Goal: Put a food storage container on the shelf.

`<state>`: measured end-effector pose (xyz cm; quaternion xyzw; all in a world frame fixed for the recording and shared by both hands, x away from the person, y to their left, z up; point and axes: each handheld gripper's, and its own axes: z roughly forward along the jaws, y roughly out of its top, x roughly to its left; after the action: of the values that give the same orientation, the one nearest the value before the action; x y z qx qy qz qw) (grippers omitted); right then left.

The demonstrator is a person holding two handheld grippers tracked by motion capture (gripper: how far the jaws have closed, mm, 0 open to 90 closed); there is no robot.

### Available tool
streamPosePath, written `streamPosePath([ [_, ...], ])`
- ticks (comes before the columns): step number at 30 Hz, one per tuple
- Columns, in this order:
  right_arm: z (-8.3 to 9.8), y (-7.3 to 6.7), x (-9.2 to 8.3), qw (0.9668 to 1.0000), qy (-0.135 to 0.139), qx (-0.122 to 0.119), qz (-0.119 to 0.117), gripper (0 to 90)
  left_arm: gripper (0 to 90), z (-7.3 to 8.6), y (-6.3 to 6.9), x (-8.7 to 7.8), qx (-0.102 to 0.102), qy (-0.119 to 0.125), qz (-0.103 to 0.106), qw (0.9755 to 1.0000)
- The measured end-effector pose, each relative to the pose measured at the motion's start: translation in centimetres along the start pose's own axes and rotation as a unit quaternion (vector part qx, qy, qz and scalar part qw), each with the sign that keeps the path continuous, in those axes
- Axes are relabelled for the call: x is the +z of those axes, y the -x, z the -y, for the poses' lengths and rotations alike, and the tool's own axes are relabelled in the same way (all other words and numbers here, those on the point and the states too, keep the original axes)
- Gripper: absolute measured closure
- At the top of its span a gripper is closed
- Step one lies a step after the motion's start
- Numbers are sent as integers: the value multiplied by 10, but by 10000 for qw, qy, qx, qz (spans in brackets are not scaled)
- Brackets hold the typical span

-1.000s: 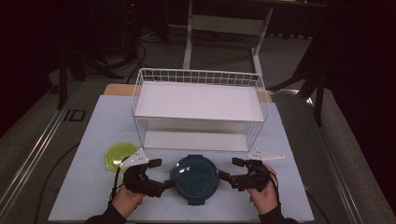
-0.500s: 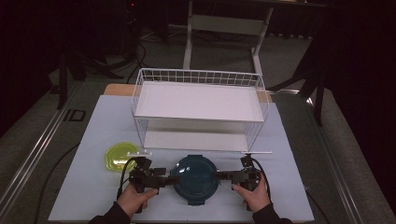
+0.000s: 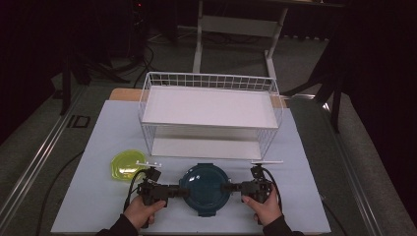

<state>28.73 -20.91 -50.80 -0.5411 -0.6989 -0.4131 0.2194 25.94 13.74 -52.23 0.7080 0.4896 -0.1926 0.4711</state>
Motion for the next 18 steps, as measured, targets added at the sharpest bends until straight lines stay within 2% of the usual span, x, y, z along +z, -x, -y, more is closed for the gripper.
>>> streamPosePath([
  [7,5,-4,0,9998,164,17,56,413,412,5,7,-2,52,176,-43,9998],
  [8,6,-5,-1,9998,165,-7,64,414,414,5,10,-2,146,180,-74,9997],
  [9,7,-5,-2,9998,161,-20,68,417,418,5,12,-2,112,203,-71,9997],
  [12,11,-10,-6,9996,224,-162,58,443,445,5,14,-3,-6,274,-86,9996],
  [14,13,-17,-8,9991,243,-320,143,448,440,3,18,-3,118,242,-159,9995],
  [16,15,-18,-10,9988,273,-362,179,457,446,4,24,-2,257,225,-229,9992],
  [18,17,-18,-10,9984,328,-433,158,457,446,4,26,-3,234,196,-277,9991],
])
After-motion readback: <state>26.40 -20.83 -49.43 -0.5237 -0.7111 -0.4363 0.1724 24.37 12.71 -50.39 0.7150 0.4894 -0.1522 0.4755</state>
